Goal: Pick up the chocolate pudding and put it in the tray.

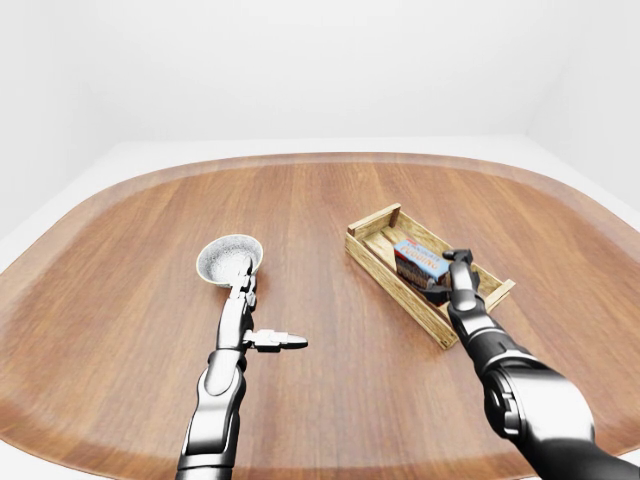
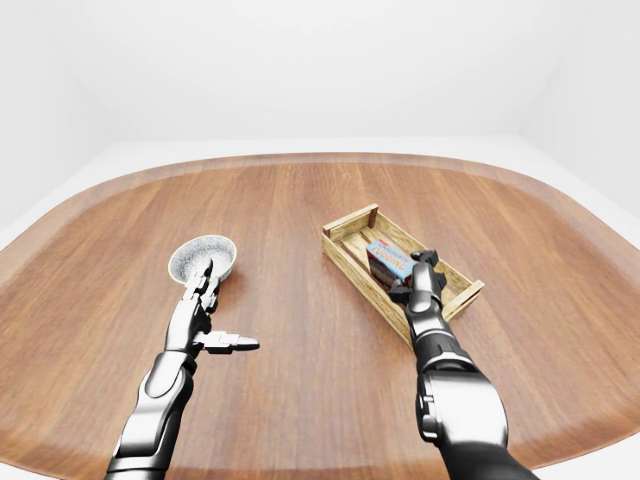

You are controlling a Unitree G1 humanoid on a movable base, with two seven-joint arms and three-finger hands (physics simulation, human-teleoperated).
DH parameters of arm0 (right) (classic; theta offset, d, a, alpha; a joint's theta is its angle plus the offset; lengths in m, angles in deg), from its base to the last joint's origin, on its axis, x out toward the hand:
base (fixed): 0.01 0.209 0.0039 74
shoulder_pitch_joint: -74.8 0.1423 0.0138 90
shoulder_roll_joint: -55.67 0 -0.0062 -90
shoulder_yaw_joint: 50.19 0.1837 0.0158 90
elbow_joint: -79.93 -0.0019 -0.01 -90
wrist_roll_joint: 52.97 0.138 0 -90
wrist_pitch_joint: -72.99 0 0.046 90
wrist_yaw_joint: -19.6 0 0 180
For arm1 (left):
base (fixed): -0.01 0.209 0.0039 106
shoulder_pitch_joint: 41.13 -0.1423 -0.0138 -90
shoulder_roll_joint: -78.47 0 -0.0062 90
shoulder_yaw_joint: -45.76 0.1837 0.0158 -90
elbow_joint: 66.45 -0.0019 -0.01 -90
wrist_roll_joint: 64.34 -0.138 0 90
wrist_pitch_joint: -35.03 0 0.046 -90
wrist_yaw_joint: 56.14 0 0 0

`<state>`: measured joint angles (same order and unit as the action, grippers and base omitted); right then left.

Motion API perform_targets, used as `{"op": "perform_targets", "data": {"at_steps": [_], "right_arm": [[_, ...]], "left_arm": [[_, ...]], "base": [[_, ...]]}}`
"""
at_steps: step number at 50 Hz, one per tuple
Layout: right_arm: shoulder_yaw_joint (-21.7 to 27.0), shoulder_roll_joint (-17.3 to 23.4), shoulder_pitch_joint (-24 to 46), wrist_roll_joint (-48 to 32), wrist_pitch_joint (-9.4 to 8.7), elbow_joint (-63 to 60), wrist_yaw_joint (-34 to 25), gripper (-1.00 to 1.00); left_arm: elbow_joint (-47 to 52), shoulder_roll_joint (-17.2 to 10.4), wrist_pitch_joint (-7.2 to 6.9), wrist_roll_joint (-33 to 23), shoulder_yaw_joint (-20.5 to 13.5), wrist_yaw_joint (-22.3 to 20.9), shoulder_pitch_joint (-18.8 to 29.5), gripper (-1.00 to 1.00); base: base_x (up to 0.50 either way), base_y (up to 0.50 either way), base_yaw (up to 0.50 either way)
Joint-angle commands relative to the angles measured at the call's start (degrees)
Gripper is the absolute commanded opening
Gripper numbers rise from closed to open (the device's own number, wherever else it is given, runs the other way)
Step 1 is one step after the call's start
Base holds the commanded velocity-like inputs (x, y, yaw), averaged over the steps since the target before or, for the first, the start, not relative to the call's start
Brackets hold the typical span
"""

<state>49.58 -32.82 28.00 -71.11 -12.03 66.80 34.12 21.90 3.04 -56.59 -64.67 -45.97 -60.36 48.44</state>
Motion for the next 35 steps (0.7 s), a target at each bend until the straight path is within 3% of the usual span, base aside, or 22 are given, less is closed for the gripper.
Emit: {"op": "perform_targets", "data": {"at_steps": [1, 8, 35], "right_arm": [[0.56, -0.04, -0.73, 0.95, 0.02, 0.61, 0.41, -1.00], [0.58, 0.19, -0.67, 0.91, 0.02, 0.55, 0.40, -1.00], [0.67, 0.29, -1.98, 0.18, 0.02, 0.79, 1.27, -1.00]], "left_arm": [[-0.93, 0.18, 0.37, 0.42, -0.09, -0.05, 0.37, 1.00], [-0.53, 0.17, -0.08, 0.51, -0.14, 0.00, 0.42, 1.00], [-1.26, 0.13, 0.56, 0.56, -0.16, 0.03, 0.51, 1.00]], "base": [[0.00, 0.00, 0.00], [0.00, 0.00, 0.00], [0.00, 0.00, 0.00]]}}
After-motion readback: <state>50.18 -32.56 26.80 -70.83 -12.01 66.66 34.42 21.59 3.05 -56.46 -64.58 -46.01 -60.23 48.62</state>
